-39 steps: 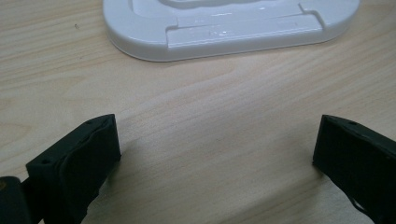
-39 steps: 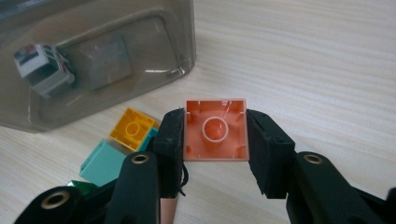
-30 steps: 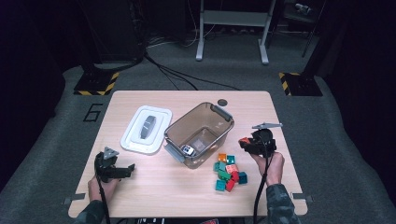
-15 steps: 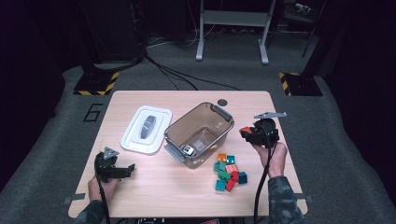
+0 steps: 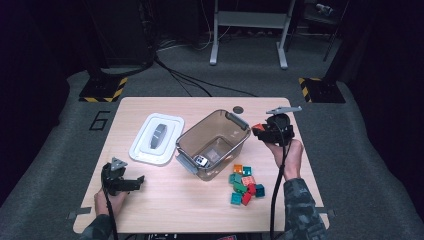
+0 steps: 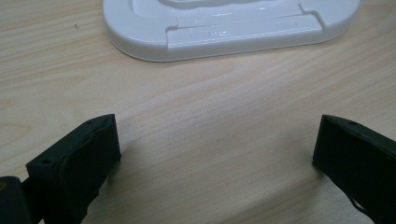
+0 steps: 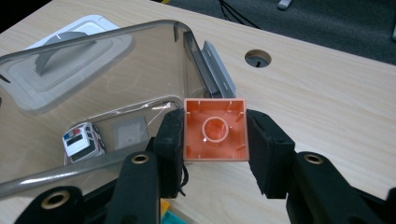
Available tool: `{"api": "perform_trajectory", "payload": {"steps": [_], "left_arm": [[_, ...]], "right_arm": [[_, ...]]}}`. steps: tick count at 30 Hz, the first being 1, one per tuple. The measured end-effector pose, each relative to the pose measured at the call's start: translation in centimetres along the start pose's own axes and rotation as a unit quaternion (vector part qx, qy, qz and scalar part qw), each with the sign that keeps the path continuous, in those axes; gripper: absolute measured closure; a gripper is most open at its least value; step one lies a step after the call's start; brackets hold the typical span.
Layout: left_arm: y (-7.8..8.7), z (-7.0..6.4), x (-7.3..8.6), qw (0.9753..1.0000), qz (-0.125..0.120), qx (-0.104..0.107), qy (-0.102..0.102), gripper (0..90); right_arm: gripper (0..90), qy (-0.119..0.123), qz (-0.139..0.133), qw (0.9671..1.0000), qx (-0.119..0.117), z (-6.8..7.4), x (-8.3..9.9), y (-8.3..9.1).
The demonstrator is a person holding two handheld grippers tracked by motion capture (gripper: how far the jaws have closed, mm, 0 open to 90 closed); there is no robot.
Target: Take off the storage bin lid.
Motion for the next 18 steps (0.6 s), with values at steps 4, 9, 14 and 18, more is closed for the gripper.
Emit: {"api": "perform_trajectory", "payload": {"steps": [4, 9, 14, 18], "left_arm": [[0.0, 0.0, 0.0, 1.0, 0.0, 0.0, 0.0, 0.2], [0.0, 0.0, 0.0, 1.0, 0.0, 0.0, 0.0, 0.2], [0.0, 0.0, 0.0, 1.0, -0.001, 0.0, 0.0, 0.2], [0.0, 0.0, 0.0, 1.0, 0.0, 0.0, 0.0, 0.2]], "right_arm": [[59.1, 0.008, 0.008, 0.9999, -0.001, 0.3, -1.0, -0.9], [59.1, 0.018, 0.02, 0.9996, -0.006, 1.1, -1.9, -2.6], [59.1, 0.027, 0.038, 0.9988, -0.013, 1.6, -2.0, -4.2], [59.0, 0.028, 0.057, 0.9979, -0.014, 1.9, -1.6, -5.3]]}}
Point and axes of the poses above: each handheld gripper's, and its own axes: y roughly backward along the jaws, x roughly out of its underside, z roughly to its left, the point moved 10 cm from there along -y, roughly forward along the jaws, and after that the axes turned 11 degrees about -x, right-handed, at the moved point
